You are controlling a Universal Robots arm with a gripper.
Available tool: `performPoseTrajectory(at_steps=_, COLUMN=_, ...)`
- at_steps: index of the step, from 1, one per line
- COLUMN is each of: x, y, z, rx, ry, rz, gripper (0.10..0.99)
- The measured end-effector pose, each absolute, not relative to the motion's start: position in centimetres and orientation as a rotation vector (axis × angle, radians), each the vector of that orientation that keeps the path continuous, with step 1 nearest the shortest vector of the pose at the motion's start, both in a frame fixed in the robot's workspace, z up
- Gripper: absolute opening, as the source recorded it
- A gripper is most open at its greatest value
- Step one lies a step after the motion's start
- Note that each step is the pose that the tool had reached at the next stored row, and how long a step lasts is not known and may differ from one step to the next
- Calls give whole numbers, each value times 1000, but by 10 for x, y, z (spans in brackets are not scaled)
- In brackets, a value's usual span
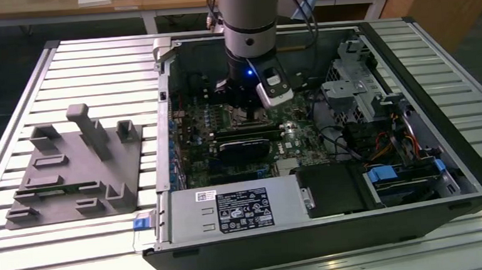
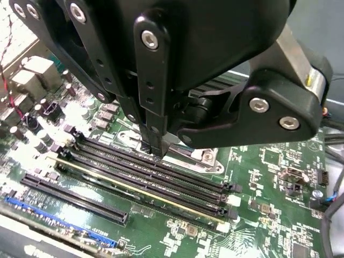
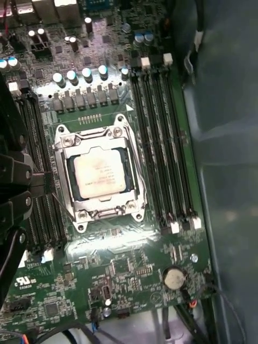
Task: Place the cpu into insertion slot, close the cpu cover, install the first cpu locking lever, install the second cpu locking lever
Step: 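Install the second cpu locking lever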
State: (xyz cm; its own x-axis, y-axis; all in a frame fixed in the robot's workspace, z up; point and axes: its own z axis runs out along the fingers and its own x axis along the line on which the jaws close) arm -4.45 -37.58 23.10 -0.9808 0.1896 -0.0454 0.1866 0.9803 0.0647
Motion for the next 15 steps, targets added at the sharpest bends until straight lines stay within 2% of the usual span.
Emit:
performPoseTrajectory(at_steps=8, x=-60, y=-378, z=218, rx=251, ry=3080, rz=102, gripper=106)
performPoseTrajectory(at_steps=15, x=-68, y=-382, z=214, rx=241, ry=3080, rz=157, gripper=106)
